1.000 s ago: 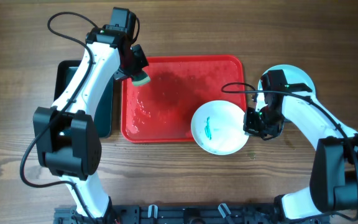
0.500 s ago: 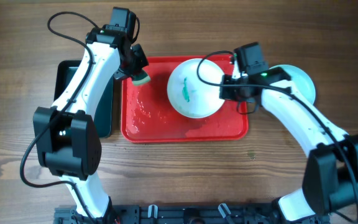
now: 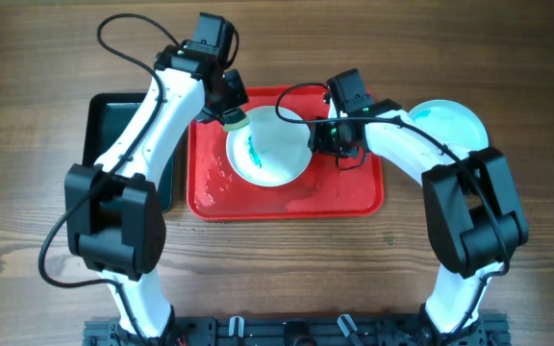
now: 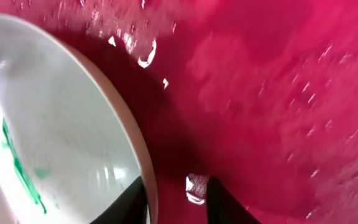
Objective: Clean dirty plates on tray and stack at the side
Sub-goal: 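Scrub the plate with the sponge while right gripper holds its rim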
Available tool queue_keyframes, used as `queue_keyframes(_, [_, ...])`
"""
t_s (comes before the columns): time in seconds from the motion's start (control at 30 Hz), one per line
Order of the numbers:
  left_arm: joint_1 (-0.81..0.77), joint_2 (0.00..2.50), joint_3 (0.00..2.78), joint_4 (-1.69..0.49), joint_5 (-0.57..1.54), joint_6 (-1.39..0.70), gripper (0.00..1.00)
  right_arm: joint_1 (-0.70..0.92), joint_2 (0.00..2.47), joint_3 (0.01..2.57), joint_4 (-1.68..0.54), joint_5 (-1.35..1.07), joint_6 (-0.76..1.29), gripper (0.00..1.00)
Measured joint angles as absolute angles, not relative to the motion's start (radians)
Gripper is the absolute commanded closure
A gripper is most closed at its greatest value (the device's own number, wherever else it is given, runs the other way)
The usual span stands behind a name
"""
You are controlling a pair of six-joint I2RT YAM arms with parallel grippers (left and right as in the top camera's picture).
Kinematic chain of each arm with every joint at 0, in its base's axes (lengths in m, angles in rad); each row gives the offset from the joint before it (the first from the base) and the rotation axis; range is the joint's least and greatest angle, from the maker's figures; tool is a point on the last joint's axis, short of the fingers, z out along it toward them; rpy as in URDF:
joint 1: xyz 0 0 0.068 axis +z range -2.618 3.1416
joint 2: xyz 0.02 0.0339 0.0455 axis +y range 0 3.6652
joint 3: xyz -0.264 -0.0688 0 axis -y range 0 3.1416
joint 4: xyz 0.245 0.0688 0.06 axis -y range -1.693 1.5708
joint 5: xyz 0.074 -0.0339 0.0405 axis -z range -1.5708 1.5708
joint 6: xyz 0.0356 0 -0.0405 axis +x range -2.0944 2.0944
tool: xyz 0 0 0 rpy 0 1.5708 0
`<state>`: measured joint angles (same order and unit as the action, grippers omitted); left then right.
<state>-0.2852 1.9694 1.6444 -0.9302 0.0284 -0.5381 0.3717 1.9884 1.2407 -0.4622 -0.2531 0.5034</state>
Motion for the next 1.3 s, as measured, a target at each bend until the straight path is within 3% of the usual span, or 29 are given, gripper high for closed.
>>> queue_keyframes(0.1, [-0.287,1.985,1.644,-0.931,0.028,-0.538,0.96,0.365,2.005,1.247,-0.422,-0.253,0.482,0.79])
queue_keyframes(0.2, [-0.287,2.006,1.644,-0.931,0.028,-0.538,0.96,0.366,2.026,1.256,-0.372,-0.268,0.457,0.96])
queue_keyframes(0.47, [-0.287,2.032,1.627,-0.931,0.017,-0.553,0.96,0.37,2.039,1.266,-0.377,-0.27,0.496,0.96])
queue_keyframes(0.7, [-0.337,2.037,1.452,-0.642,-0.048,-0.47,0.96,0.37,2.039,1.267,-0.393,-0.288,0.513,0.96])
queue_keyframes(0.9, [-0.417,2.08,1.427,-0.573,-0.085,-0.382,0.96,0.369,2.039,1.267,-0.395,-0.292,0.511,0.96])
queue_keyframes(0.97, [-0.417,2.08,1.432,-0.587,-0.041,-0.33,0.96,0.369,2.039,1.267,-0.396,-0.294,0.511,0.96])
queue_keyframes(1.13, [-0.417,2.095,1.445,-0.716,0.391,-0.137,0.96,0.369,2.039,1.267,-0.398,-0.296,0.508,0.96])
queue_keyframes(1.2, [-0.414,2.103,1.445,-0.721,0.444,-0.113,0.96,0.369,2.039,1.267,-0.398,-0.296,0.508,0.96])
queue_keyframes(1.3, [-0.403,2.103,1.445,-0.7,0.346,-0.218,0.96,0.369,2.039,1.267,-0.396,-0.3,0.508,0.96])
